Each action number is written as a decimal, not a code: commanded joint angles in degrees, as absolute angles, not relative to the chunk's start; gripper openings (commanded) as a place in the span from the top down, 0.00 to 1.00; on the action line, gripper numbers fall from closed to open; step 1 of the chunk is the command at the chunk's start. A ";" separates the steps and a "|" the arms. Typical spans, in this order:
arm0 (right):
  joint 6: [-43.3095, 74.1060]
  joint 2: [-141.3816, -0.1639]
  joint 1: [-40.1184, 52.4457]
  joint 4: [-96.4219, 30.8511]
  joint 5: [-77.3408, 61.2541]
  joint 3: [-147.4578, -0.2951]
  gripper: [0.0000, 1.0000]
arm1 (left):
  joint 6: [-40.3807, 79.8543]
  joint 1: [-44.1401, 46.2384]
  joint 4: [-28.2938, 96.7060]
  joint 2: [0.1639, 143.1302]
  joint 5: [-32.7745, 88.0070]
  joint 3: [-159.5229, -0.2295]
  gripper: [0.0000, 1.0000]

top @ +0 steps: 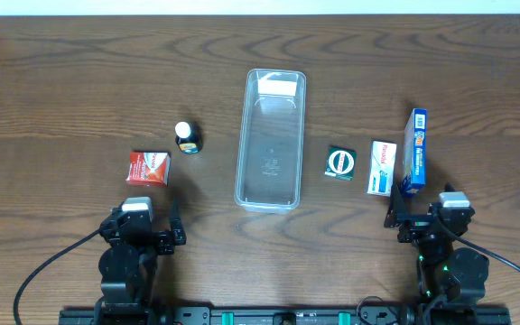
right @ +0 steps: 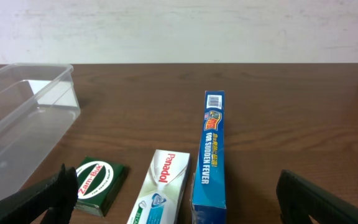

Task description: Pack container

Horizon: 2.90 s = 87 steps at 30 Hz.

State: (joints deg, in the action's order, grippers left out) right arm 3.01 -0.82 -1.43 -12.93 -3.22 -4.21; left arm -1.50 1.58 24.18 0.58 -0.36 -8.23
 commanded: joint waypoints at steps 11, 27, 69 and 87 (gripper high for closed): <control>3.79 -0.34 -0.95 -12.84 -3.66 -3.97 0.01 | -1.43 1.30 24.38 0.23 -0.40 -7.70 0.02; 3.79 -0.34 -0.95 -12.84 -3.66 -3.97 0.01 | -1.43 1.30 26.65 0.23 -0.40 -7.70 0.02; 9.34 -0.34 -0.93 -12.47 -10.83 -3.97 0.01 | -1.43 1.30 27.33 0.23 -0.40 -7.73 0.02; 10.41 -39.27 -0.93 -25.71 -5.28 -35.44 0.01 | -1.43 1.30 27.33 0.23 -0.43 -7.73 0.02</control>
